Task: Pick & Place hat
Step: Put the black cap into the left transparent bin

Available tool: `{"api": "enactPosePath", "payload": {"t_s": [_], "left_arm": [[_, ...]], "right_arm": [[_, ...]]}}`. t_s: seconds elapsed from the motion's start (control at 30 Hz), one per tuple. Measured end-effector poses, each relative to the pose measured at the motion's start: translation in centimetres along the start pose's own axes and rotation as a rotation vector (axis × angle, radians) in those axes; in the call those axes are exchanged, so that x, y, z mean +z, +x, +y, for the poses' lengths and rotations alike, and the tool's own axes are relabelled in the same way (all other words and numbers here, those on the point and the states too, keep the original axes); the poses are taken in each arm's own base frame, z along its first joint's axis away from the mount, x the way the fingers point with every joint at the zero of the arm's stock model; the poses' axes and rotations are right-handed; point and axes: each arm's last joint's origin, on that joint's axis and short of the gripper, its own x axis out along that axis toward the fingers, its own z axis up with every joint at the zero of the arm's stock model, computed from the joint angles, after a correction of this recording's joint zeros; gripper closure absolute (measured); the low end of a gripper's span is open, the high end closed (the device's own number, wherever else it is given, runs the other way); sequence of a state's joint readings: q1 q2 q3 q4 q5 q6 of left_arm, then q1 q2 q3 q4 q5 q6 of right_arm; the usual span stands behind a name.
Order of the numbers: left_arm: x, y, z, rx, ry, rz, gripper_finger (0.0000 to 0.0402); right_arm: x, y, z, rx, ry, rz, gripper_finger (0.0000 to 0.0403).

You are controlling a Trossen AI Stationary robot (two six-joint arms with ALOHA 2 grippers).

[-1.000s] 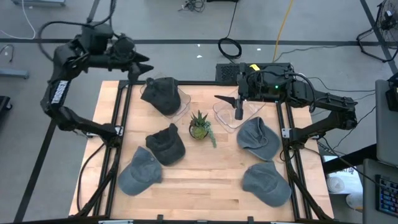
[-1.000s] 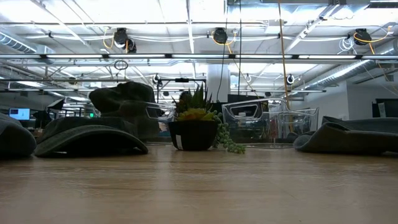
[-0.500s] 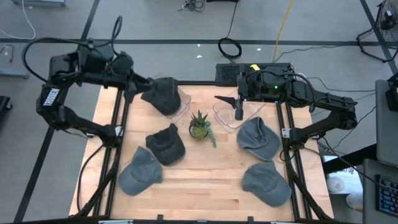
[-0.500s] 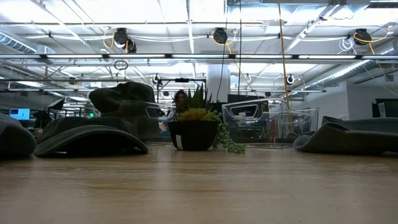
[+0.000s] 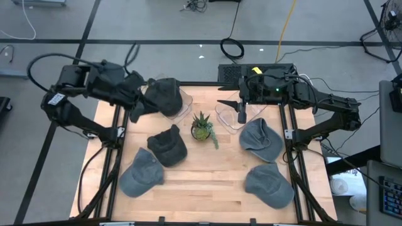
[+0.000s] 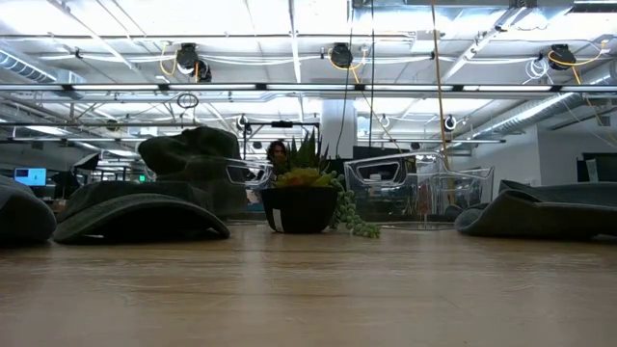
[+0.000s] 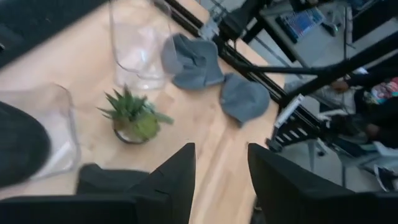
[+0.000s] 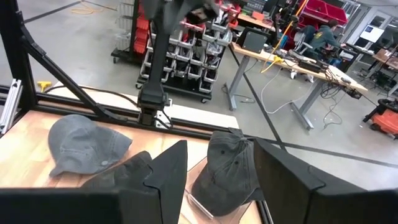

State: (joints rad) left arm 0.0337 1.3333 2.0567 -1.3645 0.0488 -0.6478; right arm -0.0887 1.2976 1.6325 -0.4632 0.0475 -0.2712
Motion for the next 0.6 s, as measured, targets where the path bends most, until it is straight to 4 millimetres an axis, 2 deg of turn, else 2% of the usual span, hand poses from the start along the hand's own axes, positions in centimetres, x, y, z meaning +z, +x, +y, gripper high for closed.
{"api": "enactPosePath", "payload": {"t_s": [0.2, 0.6], "left_arm": [[-1.0, 2.4, -1.8, -0.002, -0.041, 0.115, 0.0249], [-3.6, 8.3, -4.5, 0.112, -0.079, 0.365, 0.0247]], "right_arm": [[-0.1, 0.0, 0.0, 0.002, -0.003, 0.008, 0.0229], [-0.3, 0.0, 0.1, 0.009, -0.015, 0.031, 0.0229]]}}
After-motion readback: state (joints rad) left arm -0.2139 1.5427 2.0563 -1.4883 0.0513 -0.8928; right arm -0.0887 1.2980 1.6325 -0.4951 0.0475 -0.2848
